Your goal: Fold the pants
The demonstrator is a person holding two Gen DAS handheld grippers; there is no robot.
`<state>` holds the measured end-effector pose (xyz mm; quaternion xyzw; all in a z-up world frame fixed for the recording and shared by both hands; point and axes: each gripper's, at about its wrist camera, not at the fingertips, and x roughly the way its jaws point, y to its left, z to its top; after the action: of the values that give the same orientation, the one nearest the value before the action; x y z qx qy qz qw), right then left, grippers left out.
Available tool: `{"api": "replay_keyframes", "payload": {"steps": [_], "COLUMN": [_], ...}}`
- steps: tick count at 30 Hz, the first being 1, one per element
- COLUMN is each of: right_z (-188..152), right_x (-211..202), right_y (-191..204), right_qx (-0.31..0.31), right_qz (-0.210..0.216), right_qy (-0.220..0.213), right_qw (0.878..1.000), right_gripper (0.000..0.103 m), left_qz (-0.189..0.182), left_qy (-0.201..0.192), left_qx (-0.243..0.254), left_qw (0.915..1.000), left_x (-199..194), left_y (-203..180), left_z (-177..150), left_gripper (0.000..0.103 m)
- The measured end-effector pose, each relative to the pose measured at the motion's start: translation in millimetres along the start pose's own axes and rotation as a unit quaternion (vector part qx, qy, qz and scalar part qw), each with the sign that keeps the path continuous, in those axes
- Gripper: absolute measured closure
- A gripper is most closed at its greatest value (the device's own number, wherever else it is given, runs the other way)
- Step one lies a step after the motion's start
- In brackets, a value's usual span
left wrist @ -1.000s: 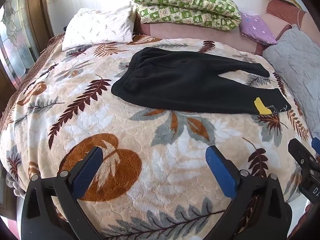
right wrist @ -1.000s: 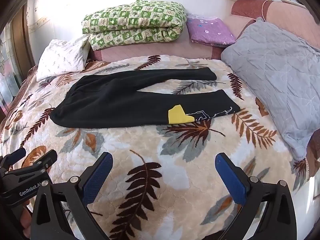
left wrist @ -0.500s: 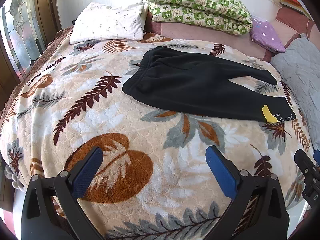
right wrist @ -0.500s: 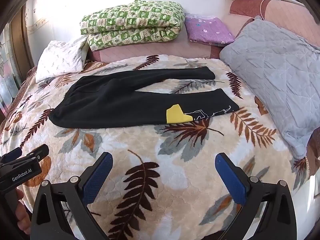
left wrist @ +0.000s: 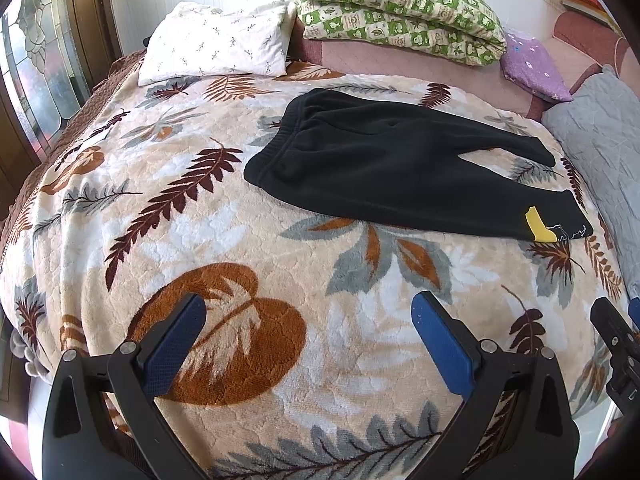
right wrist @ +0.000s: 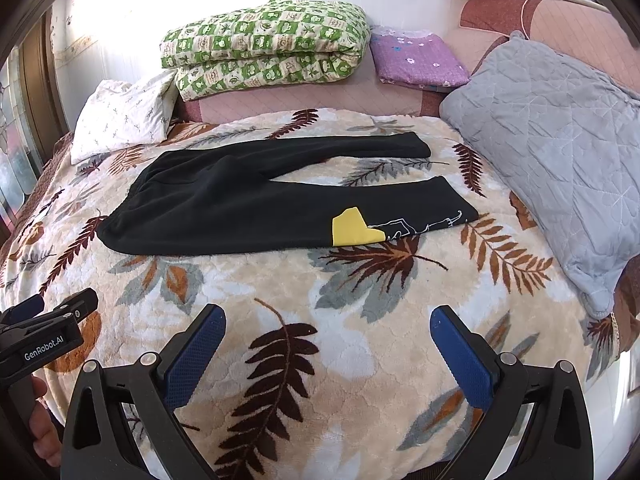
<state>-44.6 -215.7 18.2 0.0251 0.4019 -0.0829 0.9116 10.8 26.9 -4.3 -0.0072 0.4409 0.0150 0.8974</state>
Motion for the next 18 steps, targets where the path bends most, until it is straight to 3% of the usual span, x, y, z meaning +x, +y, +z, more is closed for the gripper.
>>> {"api": "replay_keyframes", "payload": {"steps": [18], "right_z": [-1.6], "right_x": [8.3], "right_y": [-0.6], "right_qx": [0.001], "right_qz": [0.001], "right_qy": [0.008], "right_qw": [1.000], "right_gripper": [0.000], "left_qz": [0.001], "left_qy": [0.007], "left_qx": [0.003], "left_qw": [1.0000], "left_x": [3.2], "left_y": [-6.2], "left_z": [0.1], "left_gripper": [0.000]}}
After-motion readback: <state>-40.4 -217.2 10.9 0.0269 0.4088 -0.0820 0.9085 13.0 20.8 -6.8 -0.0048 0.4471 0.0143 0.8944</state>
